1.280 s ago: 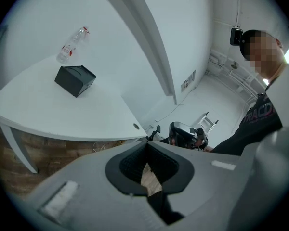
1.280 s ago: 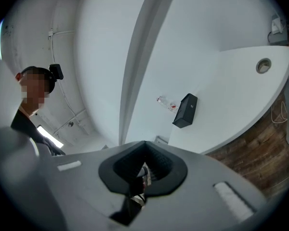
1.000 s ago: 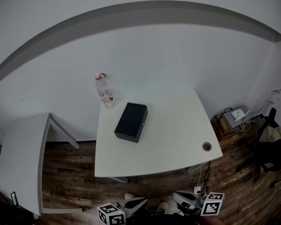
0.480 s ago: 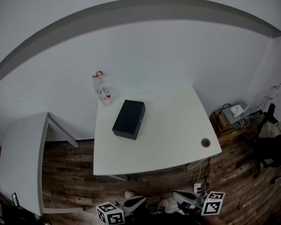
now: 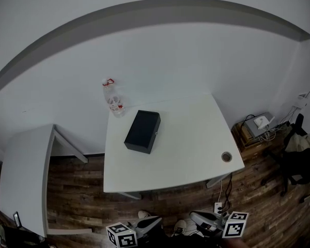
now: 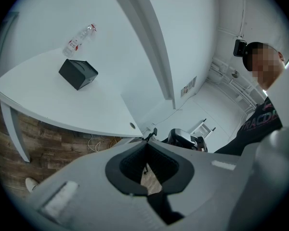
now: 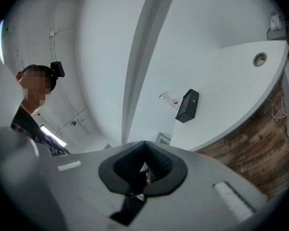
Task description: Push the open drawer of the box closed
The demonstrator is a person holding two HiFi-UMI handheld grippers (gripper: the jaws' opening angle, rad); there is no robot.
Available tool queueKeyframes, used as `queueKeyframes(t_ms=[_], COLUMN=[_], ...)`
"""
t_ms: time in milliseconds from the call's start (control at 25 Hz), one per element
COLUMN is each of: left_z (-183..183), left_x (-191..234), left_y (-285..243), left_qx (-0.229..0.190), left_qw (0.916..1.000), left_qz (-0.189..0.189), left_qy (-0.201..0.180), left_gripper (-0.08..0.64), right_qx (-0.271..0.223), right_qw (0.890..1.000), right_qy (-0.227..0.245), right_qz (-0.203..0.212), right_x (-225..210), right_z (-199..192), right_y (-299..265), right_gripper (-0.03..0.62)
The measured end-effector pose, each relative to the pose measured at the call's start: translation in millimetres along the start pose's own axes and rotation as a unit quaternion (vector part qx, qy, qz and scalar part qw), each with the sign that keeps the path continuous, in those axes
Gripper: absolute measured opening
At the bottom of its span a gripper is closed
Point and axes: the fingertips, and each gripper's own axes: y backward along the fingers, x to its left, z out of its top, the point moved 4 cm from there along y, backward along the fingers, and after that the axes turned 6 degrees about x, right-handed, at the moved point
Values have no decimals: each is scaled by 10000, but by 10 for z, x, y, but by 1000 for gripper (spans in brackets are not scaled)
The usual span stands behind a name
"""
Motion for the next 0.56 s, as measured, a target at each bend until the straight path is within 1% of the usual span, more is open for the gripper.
queueKeyframes(t_ms=[400,560], left_z=[-65,-81], left_x=[-9,1], left_y=[0,9], left_qx=[-28,-112], left_qw=[10000,9999], left_qz=[2,29], left_qy=[39,33], left_gripper=[0,0], right_qx=[38,58], right_qw=[10000,10000], right_qy=[-20,-14], right_qz=[20,26], right_x=[3,26], right_z=[-62,-86], right_y=[23,35], right_gripper=[3,3])
